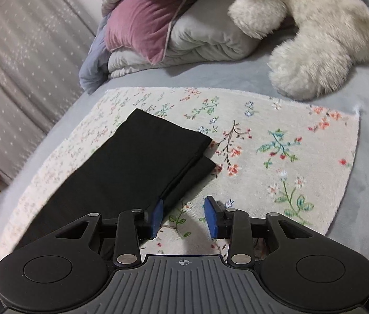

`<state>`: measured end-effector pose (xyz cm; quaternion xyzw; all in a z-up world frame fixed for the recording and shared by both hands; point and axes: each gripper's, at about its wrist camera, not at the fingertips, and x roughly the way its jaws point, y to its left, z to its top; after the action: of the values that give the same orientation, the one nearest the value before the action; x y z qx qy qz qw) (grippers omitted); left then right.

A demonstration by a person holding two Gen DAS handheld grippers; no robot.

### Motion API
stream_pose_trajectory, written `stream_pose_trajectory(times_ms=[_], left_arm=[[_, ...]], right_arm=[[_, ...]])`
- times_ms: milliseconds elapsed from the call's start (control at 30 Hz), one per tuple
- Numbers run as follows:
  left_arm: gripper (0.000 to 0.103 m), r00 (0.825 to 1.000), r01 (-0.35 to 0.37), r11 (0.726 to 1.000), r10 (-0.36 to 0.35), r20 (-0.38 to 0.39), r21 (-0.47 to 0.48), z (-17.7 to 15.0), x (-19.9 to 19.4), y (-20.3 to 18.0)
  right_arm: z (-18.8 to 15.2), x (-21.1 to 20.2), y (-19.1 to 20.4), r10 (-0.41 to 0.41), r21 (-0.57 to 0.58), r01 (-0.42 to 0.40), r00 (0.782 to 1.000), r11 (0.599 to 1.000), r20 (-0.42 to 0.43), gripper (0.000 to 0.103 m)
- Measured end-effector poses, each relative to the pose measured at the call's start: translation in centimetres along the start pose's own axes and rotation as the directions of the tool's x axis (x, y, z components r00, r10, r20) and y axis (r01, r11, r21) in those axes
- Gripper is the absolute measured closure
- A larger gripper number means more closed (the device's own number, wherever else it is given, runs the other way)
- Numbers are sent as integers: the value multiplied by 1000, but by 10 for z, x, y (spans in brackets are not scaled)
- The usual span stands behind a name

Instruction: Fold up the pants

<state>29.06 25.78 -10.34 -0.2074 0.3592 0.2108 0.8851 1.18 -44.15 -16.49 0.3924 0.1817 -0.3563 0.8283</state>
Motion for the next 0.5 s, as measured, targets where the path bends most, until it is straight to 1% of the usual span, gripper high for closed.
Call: stream_pose_trajectory(times_ms=[100,167,233,300,333,367,400,433,467,500], left_arm=[[85,1000,-12,999,11,24,46,11,2,0],[85,1000,-10,999,9,30,43,14,1,5],[85,1000,-7,999,6,28,49,14,4,8],[85,999,-13,995,8,41,101,11,5,3],[82,999,-13,988,6,45,155,7,5,-4],[72,999,-26,976,16,49,217,4,8,-11],[66,998,-49,962,36,55,270,0,8,-17],[56,997,-66,949,50,59,307,-3,7,-20],[52,997,-70,944,52,65,321,-4,7,-21],[52,996,-69,945,50,68,318,-4,7,-20]], right_arm=[[0,6,-1,-8,-27,8,1000,1000,1,76],[2,8,-4,-12,-24,12,1000,1000,-1,82],[3,9,-8,-13,-6,13,1000,1000,-2,85],[3,8,-9,-10,6,10,1000,1000,-3,85],[3,8,-9,-12,6,12,1000,1000,-2,85],[3,7,-9,-10,14,10,1000,1000,0,85],[4,7,-11,-2,36,2,1000,999,2,85],[5,6,-16,13,82,-13,1000,997,2,83],[7,5,-24,41,159,-42,999,986,6,80],[9,4,-32,60,228,-62,998,972,12,79]])
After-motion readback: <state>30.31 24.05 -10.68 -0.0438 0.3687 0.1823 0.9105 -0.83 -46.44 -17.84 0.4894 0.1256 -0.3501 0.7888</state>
